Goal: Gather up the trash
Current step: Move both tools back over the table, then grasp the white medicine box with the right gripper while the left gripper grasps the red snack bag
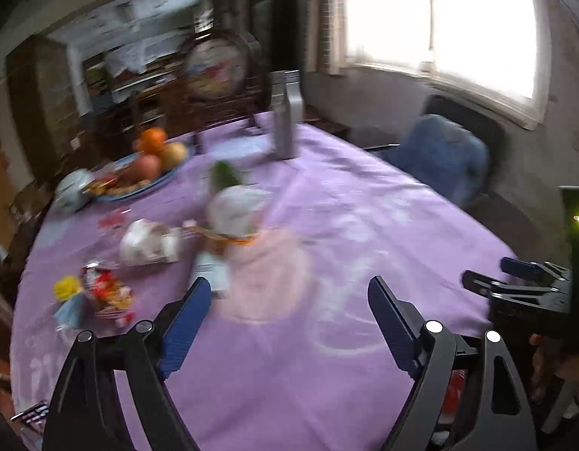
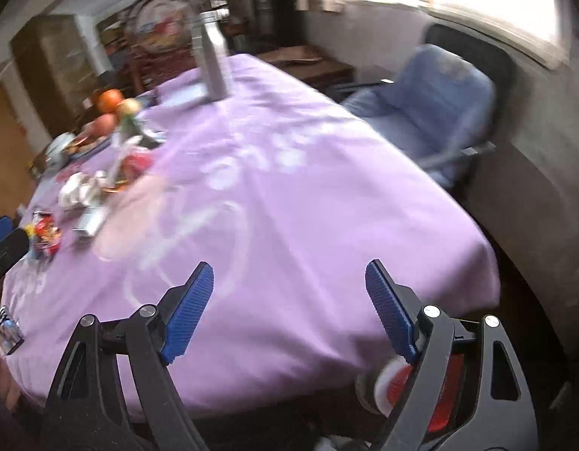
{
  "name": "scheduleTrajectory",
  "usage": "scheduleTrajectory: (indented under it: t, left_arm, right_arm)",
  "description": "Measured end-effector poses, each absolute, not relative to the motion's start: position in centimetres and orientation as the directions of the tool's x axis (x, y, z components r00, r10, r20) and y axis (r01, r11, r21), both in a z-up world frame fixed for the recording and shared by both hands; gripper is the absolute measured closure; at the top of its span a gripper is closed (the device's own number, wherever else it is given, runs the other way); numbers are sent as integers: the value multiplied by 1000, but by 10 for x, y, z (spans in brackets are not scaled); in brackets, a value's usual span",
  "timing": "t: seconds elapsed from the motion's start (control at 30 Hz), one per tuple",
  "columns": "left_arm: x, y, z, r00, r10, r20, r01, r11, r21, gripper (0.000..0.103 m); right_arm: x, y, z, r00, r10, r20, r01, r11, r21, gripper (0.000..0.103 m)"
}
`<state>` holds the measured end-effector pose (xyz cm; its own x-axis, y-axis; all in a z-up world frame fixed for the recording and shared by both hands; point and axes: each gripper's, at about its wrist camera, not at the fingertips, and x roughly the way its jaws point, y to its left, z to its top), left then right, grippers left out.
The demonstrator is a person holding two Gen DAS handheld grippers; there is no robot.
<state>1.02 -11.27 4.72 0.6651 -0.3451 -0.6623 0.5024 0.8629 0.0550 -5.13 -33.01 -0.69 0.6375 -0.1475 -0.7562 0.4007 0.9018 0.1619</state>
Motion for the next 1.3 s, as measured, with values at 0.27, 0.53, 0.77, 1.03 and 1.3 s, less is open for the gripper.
scheduleTrajectory:
  t: [0.27,0.53,0.77,1.03,1.3]
  left_arm:
    - [110,-56,37,650,-212,-729,347,937,38,19]
    - [161,-11,0,600,-147,-786,212,977,-21,19]
    - [173,7,-13,578,-93,-811,126,992,-23,19]
    - [188,20,-25,540,-61,-840,62,998,-32,19]
    - [195,39,-28,508,-86,-857,-6,995,-103,19]
  right_arm:
    - [16,-270,3,659,-27,-751,249,951,184,21]
    - [61,-234,-6,631,41,-774,174,966,193,21]
    - [101,-209,-20,591,116,-798,124,965,232,21]
    - [129,-177,-25,566,182,-804,45,967,250,21]
    - [163,-158,-36,494,243,-835,26,955,294,20]
